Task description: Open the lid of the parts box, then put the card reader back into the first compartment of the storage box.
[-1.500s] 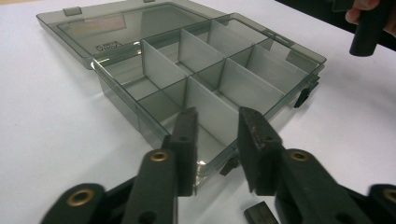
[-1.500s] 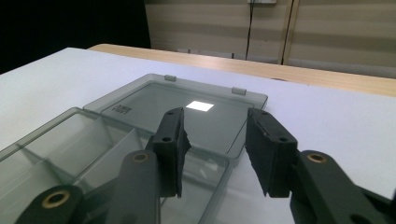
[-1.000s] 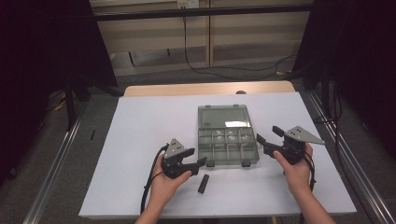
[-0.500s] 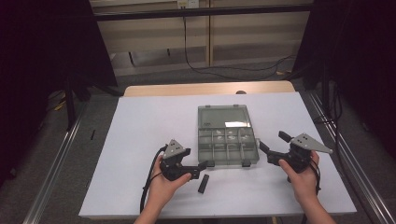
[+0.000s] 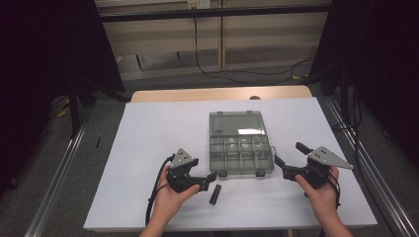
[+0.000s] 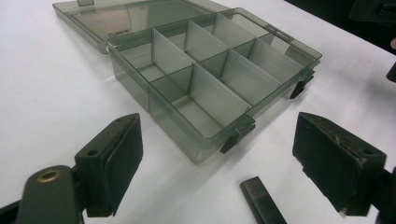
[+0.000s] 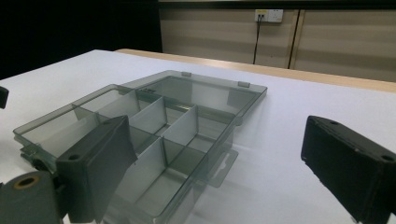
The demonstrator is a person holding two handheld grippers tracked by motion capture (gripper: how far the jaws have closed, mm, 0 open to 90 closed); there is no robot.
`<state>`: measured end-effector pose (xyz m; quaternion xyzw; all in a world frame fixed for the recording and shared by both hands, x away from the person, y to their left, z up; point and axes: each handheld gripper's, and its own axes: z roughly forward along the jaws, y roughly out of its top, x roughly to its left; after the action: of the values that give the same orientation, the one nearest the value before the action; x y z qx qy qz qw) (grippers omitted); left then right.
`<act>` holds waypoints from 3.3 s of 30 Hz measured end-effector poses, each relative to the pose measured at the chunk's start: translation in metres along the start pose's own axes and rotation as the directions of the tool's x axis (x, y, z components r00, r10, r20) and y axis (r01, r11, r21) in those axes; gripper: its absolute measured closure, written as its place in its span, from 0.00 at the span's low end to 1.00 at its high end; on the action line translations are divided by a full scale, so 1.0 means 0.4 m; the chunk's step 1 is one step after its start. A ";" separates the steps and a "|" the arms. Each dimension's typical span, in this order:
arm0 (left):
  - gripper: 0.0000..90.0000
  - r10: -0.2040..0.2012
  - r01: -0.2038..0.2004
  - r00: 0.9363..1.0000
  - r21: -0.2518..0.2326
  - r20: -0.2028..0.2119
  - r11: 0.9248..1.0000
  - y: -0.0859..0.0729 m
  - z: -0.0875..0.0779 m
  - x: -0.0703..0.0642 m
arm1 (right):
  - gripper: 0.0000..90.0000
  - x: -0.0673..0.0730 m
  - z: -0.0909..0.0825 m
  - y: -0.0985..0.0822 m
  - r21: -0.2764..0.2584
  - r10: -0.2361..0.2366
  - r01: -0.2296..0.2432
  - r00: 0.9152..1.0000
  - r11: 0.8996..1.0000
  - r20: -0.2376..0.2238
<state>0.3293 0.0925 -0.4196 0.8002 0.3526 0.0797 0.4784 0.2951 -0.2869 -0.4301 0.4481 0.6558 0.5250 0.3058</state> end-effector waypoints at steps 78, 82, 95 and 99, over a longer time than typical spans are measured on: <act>0.18 0.064 -0.070 0.997 0.238 0.032 0.969 -0.042 0.028 -0.046 | 0.05 0.007 -0.064 -0.028 -0.048 -0.050 0.049 0.998 0.998 -0.030; 0.22 0.070 -0.077 0.997 0.251 0.036 0.965 -0.045 0.029 -0.043 | 0.05 0.007 -0.061 -0.029 -0.041 -0.051 0.050 0.998 0.998 -0.033; 0.29 0.080 -0.090 0.996 0.272 0.050 0.958 -0.051 0.036 -0.047 | 0.05 0.000 -0.060 -0.033 -0.032 -0.047 0.046 0.999 0.998 -0.026; 0.31 0.092 -0.104 0.994 0.271 0.056 0.957 -0.050 0.037 -0.053 | 0.06 0.002 -0.060 -0.032 -0.029 -0.049 0.049 0.998 0.998 -0.027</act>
<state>0.3108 0.0743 -0.4397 0.8766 0.3098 0.0367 0.3663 0.2705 -0.2968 -0.4361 0.4202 0.6632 0.5328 0.3159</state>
